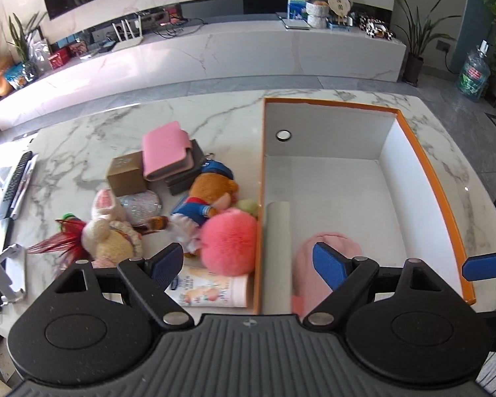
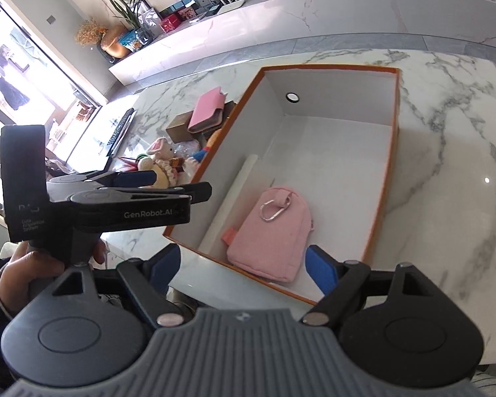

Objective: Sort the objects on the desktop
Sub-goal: 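Open the left tool and withdraw it from the box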

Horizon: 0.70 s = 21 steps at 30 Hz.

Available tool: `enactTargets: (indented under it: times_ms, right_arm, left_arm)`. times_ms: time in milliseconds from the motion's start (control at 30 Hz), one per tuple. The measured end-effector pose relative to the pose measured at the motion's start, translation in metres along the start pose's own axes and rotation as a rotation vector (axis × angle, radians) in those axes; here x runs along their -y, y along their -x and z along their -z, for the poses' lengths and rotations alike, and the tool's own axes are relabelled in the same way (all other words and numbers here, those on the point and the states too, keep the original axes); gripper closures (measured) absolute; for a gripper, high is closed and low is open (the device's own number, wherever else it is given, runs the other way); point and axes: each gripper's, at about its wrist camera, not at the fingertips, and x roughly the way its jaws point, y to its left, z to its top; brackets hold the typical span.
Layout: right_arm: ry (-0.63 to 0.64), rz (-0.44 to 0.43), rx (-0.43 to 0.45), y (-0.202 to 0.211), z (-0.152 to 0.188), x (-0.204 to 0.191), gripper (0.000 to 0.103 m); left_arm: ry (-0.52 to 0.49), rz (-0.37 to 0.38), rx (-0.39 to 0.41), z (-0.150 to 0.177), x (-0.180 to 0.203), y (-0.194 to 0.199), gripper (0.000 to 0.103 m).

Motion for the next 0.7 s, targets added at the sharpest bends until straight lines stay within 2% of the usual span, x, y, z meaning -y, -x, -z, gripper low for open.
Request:
enactTargets:
  times_ms: [133, 267, 367, 500, 600, 700]
  right_arm:
    - [0.043, -0.039, 0.036, -0.019, -0.004, -0.044, 0.019]
    - [0.074, -0.060, 0.091, -0.039, -0.005, -0.086, 0.019]
    - [0.118, -0.045, 0.106, -0.060, -0.004, -0.113, 0.019]
    - [0.150, -0.028, 0.097, -0.092, -0.001, -0.140, 0.019]
    - [0.159, -0.055, 0.093, -0.116, 0.000, -0.156, 0.019]
    - [0.194, -0.065, 0.092, -0.140, 0.000, -0.173, 0.019]
  left_arm:
    - [0.042, -0.077, 0.103, 0.021, -0.047, 0.023, 0.002]
    - [0.081, -0.251, 0.251, 0.045, -0.092, 0.042, 0.002]
    - [0.096, -0.317, 0.270, 0.057, -0.123, 0.042, 0.002]
    - [0.221, -0.301, 0.240, 0.068, -0.168, 0.029, 0.002]
    - [0.367, -0.253, 0.271, 0.081, -0.201, 0.016, 0.002]
    - [0.399, -0.200, 0.317, 0.095, -0.222, 0.008, 0.002]
